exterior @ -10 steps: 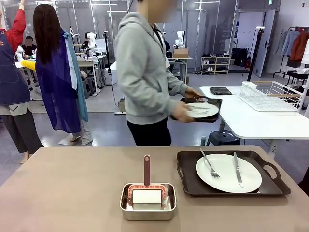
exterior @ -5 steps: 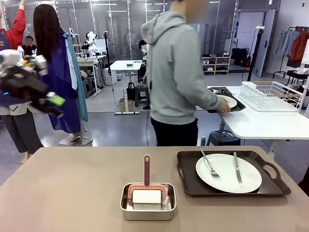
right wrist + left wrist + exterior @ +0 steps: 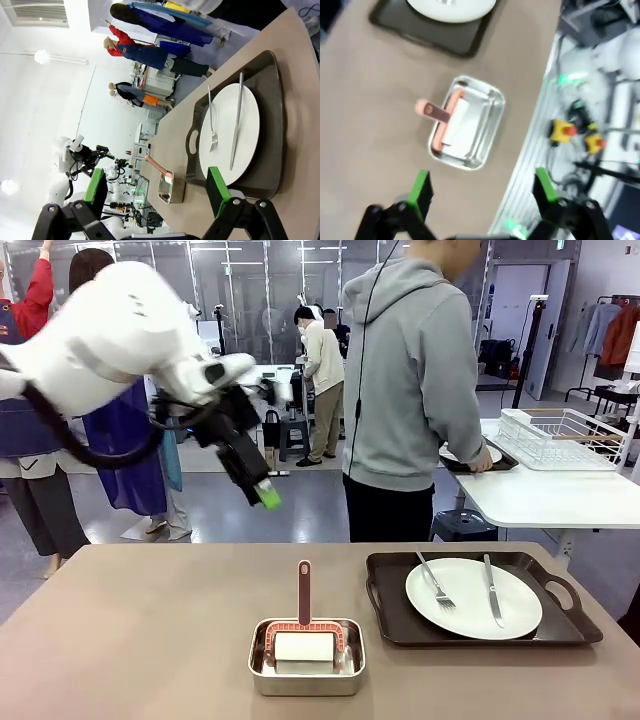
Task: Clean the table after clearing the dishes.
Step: When the left (or right) Handle tray is removed, use the left hand (or right hand) to clean the left (or right) side of the table with the Lint Roller.
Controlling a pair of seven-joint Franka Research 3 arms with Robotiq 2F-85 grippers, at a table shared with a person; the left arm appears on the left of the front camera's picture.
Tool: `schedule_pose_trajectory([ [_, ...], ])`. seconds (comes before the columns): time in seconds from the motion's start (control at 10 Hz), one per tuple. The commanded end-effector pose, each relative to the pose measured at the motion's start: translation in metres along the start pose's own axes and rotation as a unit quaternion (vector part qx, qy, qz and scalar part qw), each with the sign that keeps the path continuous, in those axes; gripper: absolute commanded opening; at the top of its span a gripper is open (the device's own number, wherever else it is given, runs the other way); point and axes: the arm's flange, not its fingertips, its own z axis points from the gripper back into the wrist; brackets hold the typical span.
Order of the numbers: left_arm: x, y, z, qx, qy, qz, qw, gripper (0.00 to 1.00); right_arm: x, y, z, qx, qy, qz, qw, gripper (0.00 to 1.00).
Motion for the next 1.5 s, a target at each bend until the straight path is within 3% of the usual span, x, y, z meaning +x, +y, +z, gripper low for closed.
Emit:
schedule_pose_trajectory([
  [0.0,0.04,0.01,-0.011,0.06,0.066,-0.032,0.995,1.0,-0.002,0.004,0.0,0.002,-0.003,0.004,1.0,1.0],
  [0.2,0.064,0.009,-0.025,0.071,0.122,-0.088,0.986,1.0,-0.002,0.004,0.0,0.002,-0.003,0.004,1.0,1.0],
  [0.3,0.067,0.012,-0.032,0.034,0.139,-0.119,0.983,1.0,-0.002,0.004,0.0,0.002,-0.003,0.004,1.0,1.0],
  [0.5,0.066,0.007,-0.031,0.028,0.126,-0.147,0.981,1.0,-0.002,0.004,0.0,0.002,-0.003,0.004,1.0,1.0],
  [0.6,0.064,0.01,-0.046,0.043,0.128,-0.111,0.985,1.0,-0.002,0.004,0.0,0.002,-0.003,0.004,1.0,1.0],
  [0.9,0.064,0.01,-0.046,0.043,0.128,-0.111,0.985,1.0,-0.002,0.004,0.0,0.002,-0.003,0.004,1.0,1.0],
  [1.0,0.067,0.012,-0.044,0.037,0.129,-0.12,0.984,1.0,-0.002,0.004,0.0,0.002,-0.003,0.004,1.0,1.0],
  [1.1,0.071,0.018,-0.057,0.098,0.129,-0.149,0.975,1.0,-0.002,0.004,0.0,0.002,-0.003,0.004,1.0,1.0],
  [1.2,0.075,0.026,-0.07,0.083,0.144,-0.183,0.969,1.0,-0.002,0.004,0.0,0.002,-0.003,0.004,1.0,1.0],
  [1.4,0.084,0.04,-0.083,0.073,0.159,-0.188,0.966,1.0,-0.002,0.004,0.0,0.002,-0.003,0.004,1.0,1.0],
])
